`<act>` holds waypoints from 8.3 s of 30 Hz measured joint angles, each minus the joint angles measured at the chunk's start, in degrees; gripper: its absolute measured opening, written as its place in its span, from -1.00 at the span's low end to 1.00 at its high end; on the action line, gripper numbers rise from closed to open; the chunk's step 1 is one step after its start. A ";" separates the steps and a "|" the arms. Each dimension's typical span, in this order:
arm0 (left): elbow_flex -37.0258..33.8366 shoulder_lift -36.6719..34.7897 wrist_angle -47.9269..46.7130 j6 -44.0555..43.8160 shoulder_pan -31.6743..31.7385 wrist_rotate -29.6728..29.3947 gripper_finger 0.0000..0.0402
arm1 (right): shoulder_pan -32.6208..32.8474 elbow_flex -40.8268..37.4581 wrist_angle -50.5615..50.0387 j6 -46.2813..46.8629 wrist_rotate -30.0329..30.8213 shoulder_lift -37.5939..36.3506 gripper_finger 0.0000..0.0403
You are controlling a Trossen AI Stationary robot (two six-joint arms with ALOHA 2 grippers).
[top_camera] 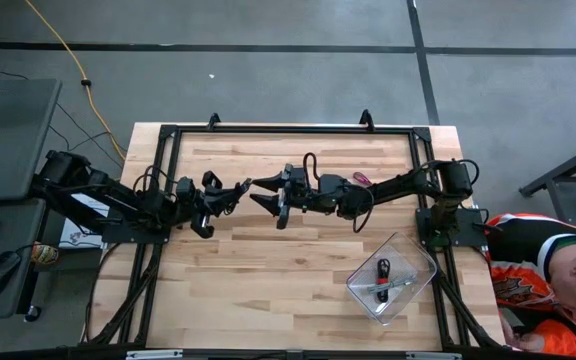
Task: Pick and place USB-C Cables
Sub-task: Put the black charger cable into the transparent bin
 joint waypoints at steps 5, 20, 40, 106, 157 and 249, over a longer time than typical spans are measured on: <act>0.00 0.00 -0.05 0.53 0.00 0.00 -1.00 | 0.00 0.00 0.00 -0.25 -0.04 0.00 0.33; 0.02 0.00 -0.92 -0.30 0.04 -1.46 -1.00 | -0.44 -0.02 0.78 3.09 1.78 -0.02 0.39; 5.96 9.54 -2.87 -1.51 0.07 -3.61 -1.00 | 0.00 -0.02 1.23 3.10 1.52 -0.04 0.39; 5.97 10.12 -4.83 -1.51 0.02 -3.93 -0.32 | 0.24 -0.09 -1.55 2.83 4.99 -0.07 -0.74; 14.14 -9.92 -52.96 5.52 -0.20 3.88 0.05 | 8.98 0.00 -76.93 6.68 -3.16 -42.16 -0.73; 14.14 -9.94 -53.42 4.98 -0.24 0.52 0.05 | 37.73 -13.99 -104.78 29.60 -8.51 -23.43 -0.61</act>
